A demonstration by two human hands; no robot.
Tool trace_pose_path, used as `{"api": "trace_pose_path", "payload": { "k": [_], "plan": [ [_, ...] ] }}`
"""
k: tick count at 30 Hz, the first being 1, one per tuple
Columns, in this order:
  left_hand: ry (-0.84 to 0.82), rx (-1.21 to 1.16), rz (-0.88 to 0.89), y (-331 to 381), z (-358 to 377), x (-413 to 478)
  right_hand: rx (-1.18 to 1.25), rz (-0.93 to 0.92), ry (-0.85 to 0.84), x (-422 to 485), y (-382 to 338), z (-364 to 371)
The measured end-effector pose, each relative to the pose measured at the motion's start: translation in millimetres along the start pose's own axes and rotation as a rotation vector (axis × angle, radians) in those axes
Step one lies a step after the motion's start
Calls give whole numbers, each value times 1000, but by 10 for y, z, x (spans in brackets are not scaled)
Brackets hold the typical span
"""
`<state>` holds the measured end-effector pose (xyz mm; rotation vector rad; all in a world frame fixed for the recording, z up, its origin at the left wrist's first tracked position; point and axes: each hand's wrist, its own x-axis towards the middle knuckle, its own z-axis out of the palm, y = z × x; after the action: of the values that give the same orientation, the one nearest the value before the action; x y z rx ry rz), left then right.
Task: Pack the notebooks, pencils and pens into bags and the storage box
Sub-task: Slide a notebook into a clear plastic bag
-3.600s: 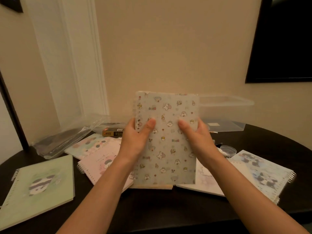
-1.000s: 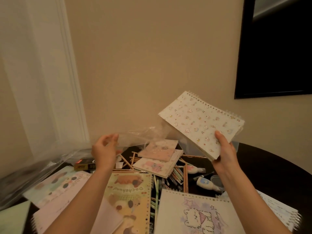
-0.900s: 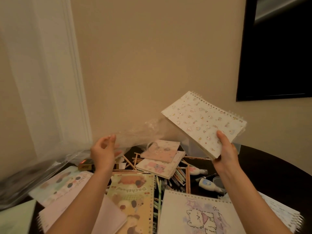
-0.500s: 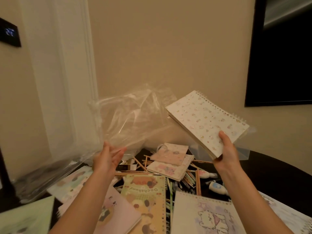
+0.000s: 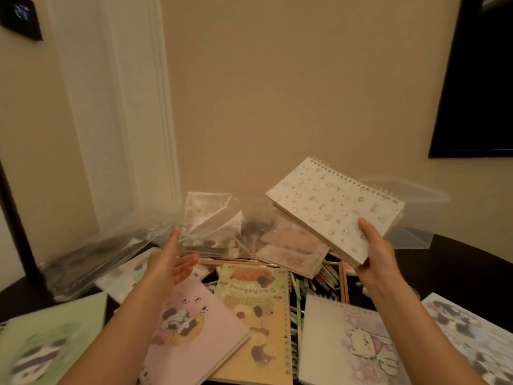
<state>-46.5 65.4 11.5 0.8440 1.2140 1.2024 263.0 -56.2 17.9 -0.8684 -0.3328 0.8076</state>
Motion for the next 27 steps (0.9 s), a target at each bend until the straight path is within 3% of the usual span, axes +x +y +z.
{"api": "trace_pose_path", "payload": {
  "k": [6,10,13,15,18,22,27],
  "plan": [
    [204,480,330,-119,162,82,9,47,55,92,161,-123],
    [272,623,330,-197,421,-4,17,65,67,111,249,-220],
    [337,843,583,-318,596,-20,13,43,88,111,283,-257],
    [284,1027,791,-374,778,-72,24,20,98,96,312,-264],
    [79,1293,933,-430,1111,-162,41,17,93,78,349,-282],
    [-49,1481,899,-470,1426,-152,47,22,91,85,341,-306],
    [1,1551,749,-510,1616,-91,98,87,89,94,314,-327]
  ]
}}
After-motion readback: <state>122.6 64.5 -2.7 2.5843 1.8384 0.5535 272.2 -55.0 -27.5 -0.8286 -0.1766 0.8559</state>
